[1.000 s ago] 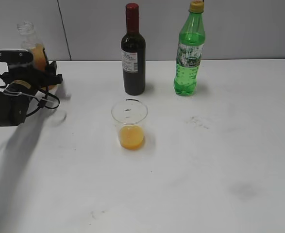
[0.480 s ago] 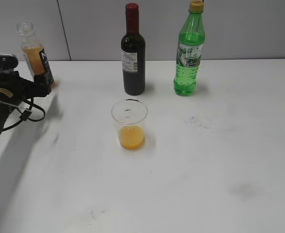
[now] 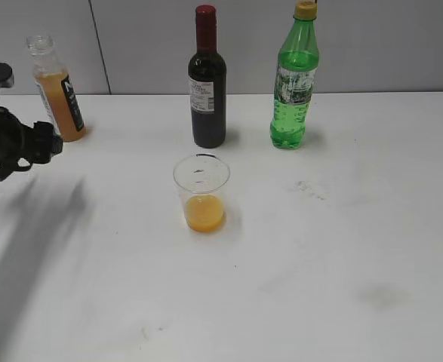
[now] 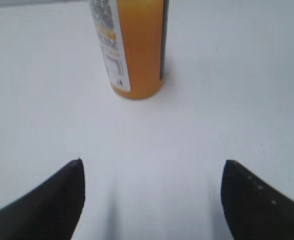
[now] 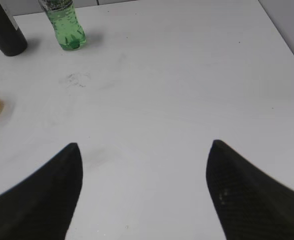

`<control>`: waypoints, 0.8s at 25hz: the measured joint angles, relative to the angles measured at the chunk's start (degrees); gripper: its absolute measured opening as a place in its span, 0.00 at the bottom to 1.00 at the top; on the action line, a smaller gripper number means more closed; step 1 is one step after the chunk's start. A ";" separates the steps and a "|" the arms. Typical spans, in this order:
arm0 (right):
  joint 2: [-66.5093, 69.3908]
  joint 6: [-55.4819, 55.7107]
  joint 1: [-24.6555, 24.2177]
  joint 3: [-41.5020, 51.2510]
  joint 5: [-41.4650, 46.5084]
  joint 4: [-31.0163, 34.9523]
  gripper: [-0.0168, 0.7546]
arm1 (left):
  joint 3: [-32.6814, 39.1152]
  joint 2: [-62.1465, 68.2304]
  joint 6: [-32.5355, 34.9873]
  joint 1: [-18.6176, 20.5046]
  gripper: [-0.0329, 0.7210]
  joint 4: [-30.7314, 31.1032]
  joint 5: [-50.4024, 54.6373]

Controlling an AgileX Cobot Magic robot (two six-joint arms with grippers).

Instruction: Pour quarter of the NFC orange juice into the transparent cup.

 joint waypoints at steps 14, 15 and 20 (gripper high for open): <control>0.00 0.00 0.00 0.00 0.00 0.00 0.79 | -11.13 -17.31 -0.01 0.00 0.81 0.11 61.59; 0.00 0.00 0.00 0.00 0.00 0.00 0.79 | -11.13 -19.17 -0.01 0.00 0.80 0.00 64.40; 0.00 0.00 0.00 0.00 0.00 0.00 0.79 | -10.20 -29.63 -0.19 0.00 0.80 -0.12 74.33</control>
